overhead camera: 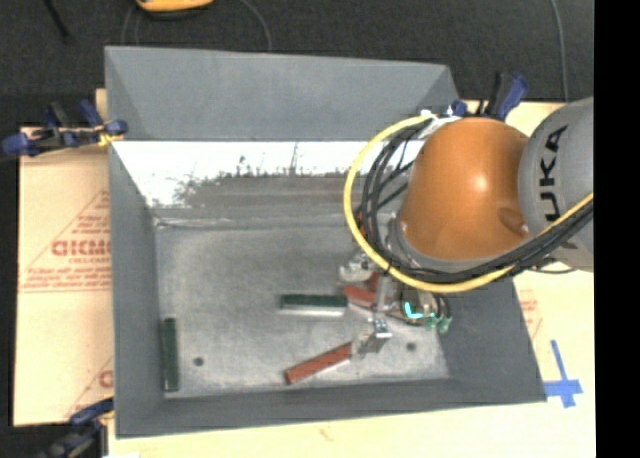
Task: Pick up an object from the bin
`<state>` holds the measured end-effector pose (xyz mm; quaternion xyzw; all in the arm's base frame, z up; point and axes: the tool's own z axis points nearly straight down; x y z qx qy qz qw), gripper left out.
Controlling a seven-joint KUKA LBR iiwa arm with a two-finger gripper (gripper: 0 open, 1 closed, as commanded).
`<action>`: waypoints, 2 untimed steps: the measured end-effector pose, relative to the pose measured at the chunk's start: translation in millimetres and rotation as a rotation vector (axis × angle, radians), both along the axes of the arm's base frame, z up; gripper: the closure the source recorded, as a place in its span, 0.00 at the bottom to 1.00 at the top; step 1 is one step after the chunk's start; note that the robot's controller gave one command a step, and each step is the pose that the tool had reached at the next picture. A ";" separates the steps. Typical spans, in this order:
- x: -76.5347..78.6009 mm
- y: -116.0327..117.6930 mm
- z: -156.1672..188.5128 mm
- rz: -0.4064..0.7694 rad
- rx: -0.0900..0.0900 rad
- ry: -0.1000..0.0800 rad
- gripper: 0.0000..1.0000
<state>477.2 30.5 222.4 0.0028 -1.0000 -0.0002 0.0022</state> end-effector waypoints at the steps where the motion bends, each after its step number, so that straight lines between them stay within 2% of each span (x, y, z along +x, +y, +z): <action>1: 1.6 0.0 3.0 -0.001 0.000 -0.007 0.00; 2: 2.4 5.8 -42.9 0.048 -0.001 -0.014 0.00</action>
Offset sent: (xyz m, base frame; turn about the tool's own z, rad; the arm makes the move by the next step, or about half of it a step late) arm -0.0018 0.0206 -0.1412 -0.1593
